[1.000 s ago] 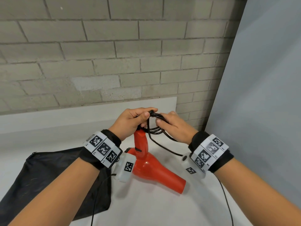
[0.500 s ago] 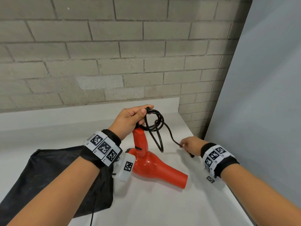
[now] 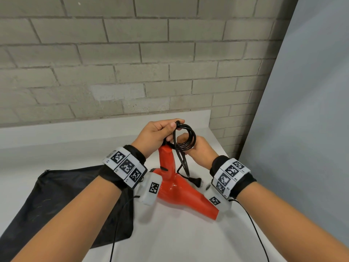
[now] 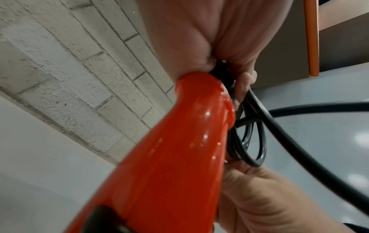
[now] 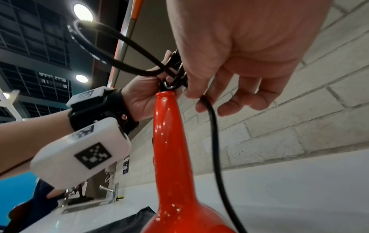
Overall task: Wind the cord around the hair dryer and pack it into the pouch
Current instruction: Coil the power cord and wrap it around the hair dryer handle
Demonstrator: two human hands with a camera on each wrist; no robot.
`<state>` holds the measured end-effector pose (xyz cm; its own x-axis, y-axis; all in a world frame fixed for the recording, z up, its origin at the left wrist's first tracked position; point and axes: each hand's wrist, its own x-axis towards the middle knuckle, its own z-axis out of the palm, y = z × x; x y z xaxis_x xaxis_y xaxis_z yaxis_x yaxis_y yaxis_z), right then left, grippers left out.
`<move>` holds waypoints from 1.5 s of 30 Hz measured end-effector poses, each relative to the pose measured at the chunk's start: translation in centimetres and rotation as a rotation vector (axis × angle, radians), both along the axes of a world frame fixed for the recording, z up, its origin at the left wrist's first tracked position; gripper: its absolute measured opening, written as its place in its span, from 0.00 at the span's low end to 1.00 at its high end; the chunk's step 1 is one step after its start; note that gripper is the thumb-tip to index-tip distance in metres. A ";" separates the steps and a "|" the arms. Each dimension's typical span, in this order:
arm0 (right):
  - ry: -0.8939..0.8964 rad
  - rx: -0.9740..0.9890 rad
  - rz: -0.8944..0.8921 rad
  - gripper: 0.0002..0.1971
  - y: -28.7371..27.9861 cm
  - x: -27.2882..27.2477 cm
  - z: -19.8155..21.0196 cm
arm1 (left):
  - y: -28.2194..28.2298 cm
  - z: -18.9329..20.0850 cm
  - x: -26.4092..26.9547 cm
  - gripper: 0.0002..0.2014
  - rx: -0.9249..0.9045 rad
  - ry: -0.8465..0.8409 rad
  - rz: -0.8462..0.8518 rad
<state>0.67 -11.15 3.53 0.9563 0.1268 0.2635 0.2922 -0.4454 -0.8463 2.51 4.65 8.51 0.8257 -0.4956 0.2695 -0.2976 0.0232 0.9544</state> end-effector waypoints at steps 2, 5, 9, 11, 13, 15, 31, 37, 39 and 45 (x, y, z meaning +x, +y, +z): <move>0.029 -0.058 -0.123 0.06 -0.5 0.6 -0.7 | 0.1 -0.1 -0.1 0.13 0.004 0.000 -0.013; 0.185 -0.169 -0.303 0.05 -3.0 1.7 -2.5 | 0.6 -0.2 0.0 0.13 -0.010 0.017 -0.012; 0.294 -0.335 -0.433 0.04 -4.9 3.0 -4.3 | 0.7 -0.1 0.0 0.12 -0.023 0.029 -0.004; 0.341 -0.381 -0.459 0.05 -5.0 3.3 -4.5 | 0.4 -0.1 -0.1 0.12 -0.038 0.046 -0.028; 0.408 -0.434 -0.464 0.04 -5.2 3.6 -4.8 | 0.2 0.0 -0.3 0.12 -0.046 0.056 -0.053; 0.490 -0.524 -0.454 0.07 -5.3 3.7 -5.2 | 0.1 0.2 -0.5 0.13 -0.025 0.062 -0.061; -0.024 -0.327 0.091 0.07 -1.1 -1.5 1.6 | 0.3 0.2 0.0 0.11 -0.029 0.036 -0.004; -0.166 -0.340 -0.145 0.10 -2.8 -1.0 3.8 | 0.6 0.5 -0.3 0.07 -0.037 0.051 0.038; -0.211 -0.368 -0.200 0.10 -2.8 -0.7 5.1 | 0.4 0.6 -0.5 0.07 -0.035 0.054 0.044; -0.348 -0.514 -0.358 0.11 -1.2 -1.4 8.4 | -0.3 0.9 -0.7 0.10 -0.013 0.036 0.009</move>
